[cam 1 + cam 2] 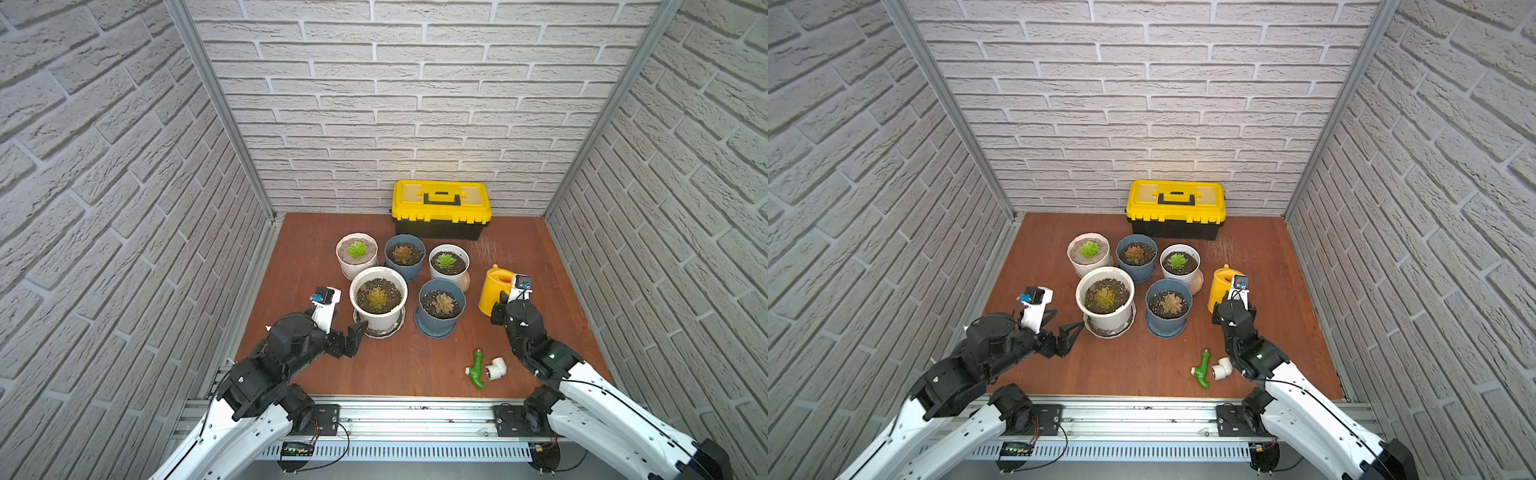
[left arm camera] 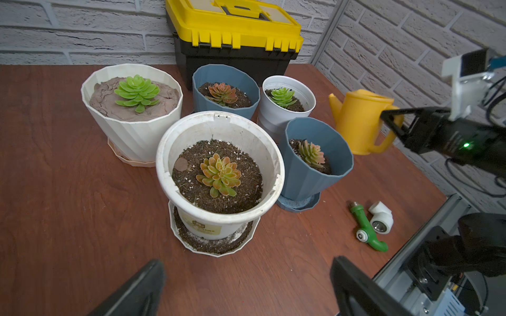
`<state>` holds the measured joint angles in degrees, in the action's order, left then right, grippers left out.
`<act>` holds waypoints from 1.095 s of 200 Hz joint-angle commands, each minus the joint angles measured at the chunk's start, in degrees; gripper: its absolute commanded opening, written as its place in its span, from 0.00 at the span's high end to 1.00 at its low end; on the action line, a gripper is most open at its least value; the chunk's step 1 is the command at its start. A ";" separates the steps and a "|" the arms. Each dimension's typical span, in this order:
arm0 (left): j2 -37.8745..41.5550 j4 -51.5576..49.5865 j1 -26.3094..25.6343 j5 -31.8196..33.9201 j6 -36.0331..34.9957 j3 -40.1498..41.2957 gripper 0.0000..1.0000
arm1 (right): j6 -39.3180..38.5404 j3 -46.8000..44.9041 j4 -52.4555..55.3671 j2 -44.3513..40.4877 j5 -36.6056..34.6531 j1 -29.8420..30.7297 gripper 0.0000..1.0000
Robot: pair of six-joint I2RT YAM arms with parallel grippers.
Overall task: Water the succulent around the soil edge
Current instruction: Place the watering can at the center of the board.
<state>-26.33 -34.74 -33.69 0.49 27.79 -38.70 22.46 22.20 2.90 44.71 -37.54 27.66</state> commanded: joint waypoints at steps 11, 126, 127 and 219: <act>-1.44 7.14 -1.00 3.16 3.35 0.29 0.02 | 4.66 -2.75 -16.06 4.13 0.53 -0.59 0.95; -8.42 25.67 -10.50 16.73 1.29 1.87 0.02 | 10.00 -7.19 7.40 -11.04 10.35 3.96 0.65; -8.49 25.81 -10.55 16.73 1.34 1.87 0.02 | 10.07 -7.18 7.48 -11.04 10.37 4.06 0.65; -20.08 35.53 -16.15 15.59 0.78 -1.24 0.02 | 10.56 -0.56 15.76 -15.02 9.40 15.84 0.57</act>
<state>-43.77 -6.57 -48.36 16.10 29.56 -37.76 33.89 17.39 16.56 31.48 -25.26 41.50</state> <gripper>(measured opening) 0.983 0.412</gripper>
